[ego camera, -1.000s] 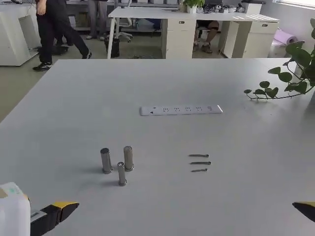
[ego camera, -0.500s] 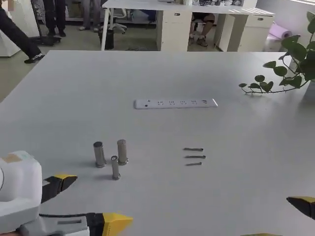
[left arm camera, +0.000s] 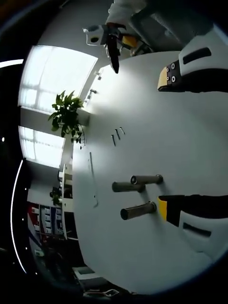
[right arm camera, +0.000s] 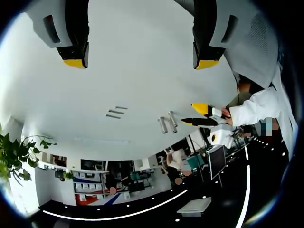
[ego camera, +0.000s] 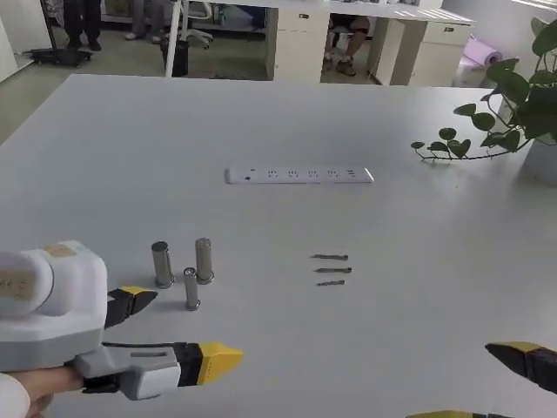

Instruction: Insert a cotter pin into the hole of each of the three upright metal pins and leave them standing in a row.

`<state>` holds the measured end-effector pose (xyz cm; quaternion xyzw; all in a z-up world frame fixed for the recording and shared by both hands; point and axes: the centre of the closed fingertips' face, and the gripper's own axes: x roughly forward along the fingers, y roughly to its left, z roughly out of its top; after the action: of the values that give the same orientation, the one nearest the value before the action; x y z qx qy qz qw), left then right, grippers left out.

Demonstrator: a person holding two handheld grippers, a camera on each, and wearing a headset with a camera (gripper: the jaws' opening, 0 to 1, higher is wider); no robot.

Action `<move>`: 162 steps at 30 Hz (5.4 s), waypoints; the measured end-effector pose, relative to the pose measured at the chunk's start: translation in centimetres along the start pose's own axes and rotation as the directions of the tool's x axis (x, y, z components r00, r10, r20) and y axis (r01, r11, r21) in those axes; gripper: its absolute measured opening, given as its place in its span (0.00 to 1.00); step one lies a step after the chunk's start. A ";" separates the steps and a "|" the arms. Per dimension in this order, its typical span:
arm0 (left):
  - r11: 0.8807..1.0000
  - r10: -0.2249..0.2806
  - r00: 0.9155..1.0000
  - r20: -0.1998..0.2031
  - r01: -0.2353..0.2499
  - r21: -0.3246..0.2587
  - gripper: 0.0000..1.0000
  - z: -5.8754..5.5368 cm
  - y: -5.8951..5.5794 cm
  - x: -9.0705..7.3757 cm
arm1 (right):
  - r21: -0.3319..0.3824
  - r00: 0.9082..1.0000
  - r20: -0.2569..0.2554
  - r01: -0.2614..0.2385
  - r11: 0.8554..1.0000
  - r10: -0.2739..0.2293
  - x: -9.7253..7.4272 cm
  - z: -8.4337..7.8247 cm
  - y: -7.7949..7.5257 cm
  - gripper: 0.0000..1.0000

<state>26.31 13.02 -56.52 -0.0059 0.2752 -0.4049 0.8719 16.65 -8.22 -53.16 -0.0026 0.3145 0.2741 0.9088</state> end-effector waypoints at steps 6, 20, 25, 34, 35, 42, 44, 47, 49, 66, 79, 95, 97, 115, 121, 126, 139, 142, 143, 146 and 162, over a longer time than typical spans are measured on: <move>0.996 0.021 0.998 -0.054 -0.016 0.093 0.86 -0.2 1.0 1.6 | 0.003 1.000 -0.009 -0.003 1.000 0.003 0.4 0.0 -0.1 0.89; 0.994 0.057 0.998 -0.035 -0.053 0.097 0.66 0.5 2.6 3.5 | -0.021 0.999 -0.039 -0.024 0.999 0.023 0.7 0.7 0.3 0.89; 0.998 0.060 0.998 -0.001 -0.060 0.013 0.53 1.1 3.0 3.8 | -0.028 0.998 -0.032 -0.046 0.999 0.045 1.0 1.0 1.0 0.89; 0.995 0.103 0.994 0.029 -0.103 -0.017 0.34 1.6 4.1 4.0 | -0.032 0.999 -0.019 -0.052 0.998 0.051 1.1 1.6 1.0 0.89; 0.994 0.109 0.994 0.028 -0.109 -0.011 0.32 1.6 4.2 4.0 | -0.031 0.998 -0.019 -0.052 0.998 0.051 1.1 1.5 1.0 0.89; 0.990 0.142 0.989 0.039 -0.142 -0.011 0.18 1.7 5.0 3.8 | -0.029 0.998 -0.021 -0.061 0.998 0.061 1.1 1.4 1.3 0.88; 0.988 0.152 0.987 0.043 -0.152 -0.015 0.12 1.7 5.2 3.7 | -0.026 0.998 -0.017 -0.063 0.998 0.063 1.1 1.4 1.4 0.88; 0.988 0.152 0.987 0.048 -0.151 -0.020 0.10 1.7 5.3 3.7 | -0.027 0.998 -0.015 -0.062 0.998 0.062 1.1 1.5 1.4 0.87; 0.988 0.154 0.987 0.048 -0.153 -0.015 0.10 1.7 5.3 3.7 | -0.026 0.998 -0.013 -0.062 0.998 0.062 1.0 1.5 1.4 0.87; 0.976 0.212 0.976 0.052 -0.214 0.034 0.07 2.6 2.6 2.1 | -0.023 0.998 0.017 -0.067 0.997 0.068 0.3 1.0 2.2 0.87; 0.959 0.283 0.958 0.049 -0.284 0.020 0.07 1.5 0.7 0.8 | -0.035 0.996 0.043 -0.077 0.996 0.078 -0.6 1.0 2.4 0.87; 0.933 0.361 0.932 0.034 -0.360 -0.020 0.07 0.4 0.7 1.2 | -0.035 0.994 0.058 -0.090 0.995 0.092 -0.9 1.0 2.4 0.87; 0.923 0.380 0.924 0.052 -0.382 0.042 0.07 0.8 0.8 1.1 | -0.036 0.994 0.057 -0.090 0.995 0.092 -1.0 1.0 2.4 0.87; 0.913 0.408 0.912 0.045 -0.406 -0.045 0.07 0.0 1.4 1.3 | -0.048 0.994 0.029 -0.102 0.994 0.104 -1.1 0.6 2.6 0.87; 0.915 0.403 0.915 0.020 -0.403 0.026 0.08 -0.2 1.0 1.3 | -0.058 0.993 0.021 -0.114 0.992 0.116 -0.8 0.6 3.0 0.87; 0.914 0.399 0.917 0.014 -0.399 0.069 0.09 -0.2 0.8 1.4 | -0.068 0.992 0.019 -0.121 0.990 0.122 -0.6 0.7 3.3 0.87; 0.939 0.322 0.947 -0.003 -0.318 0.131 0.47 0.5 0.0 0.2 | -0.081 0.993 0.019 -0.117 0.990 0.119 -1.1 0.7 3.3 0.87; 0.972 0.189 0.982 0.014 -0.189 0.137 0.53 1.3 -1.8 -0.4 | -0.083 0.993 0.019 -0.118 0.990 0.120 -1.1 0.7 3.4 0.87; 0.979 0.157 0.988 0.012 -0.157 0.134 0.54 1.4 -2.2 -0.8 | -0.084 0.993 0.018 -0.119 0.989 0.121 -1.1 0.7 3.4 0.87; 0.977 0.129 0.991 -0.028 -0.123 0.172 0.62 0.7 -2.5 -1.8 | -0.091 0.992 0.012 -0.124 0.988 0.126 -1.0 0.6 3.5 0.87; 0.998 0.045 0.998 0.035 -0.047 0.041 0.98 -0.7 -2.4 -5.7 | -0.120 0.990 -0.018 -0.138 0.983 0.137 -0.6 0.7 4.2 0.86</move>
<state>21.25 15.60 -53.84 0.0117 0.2519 -0.3902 0.8855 14.61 -4.83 -51.54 -0.0374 0.3011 0.3549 0.8843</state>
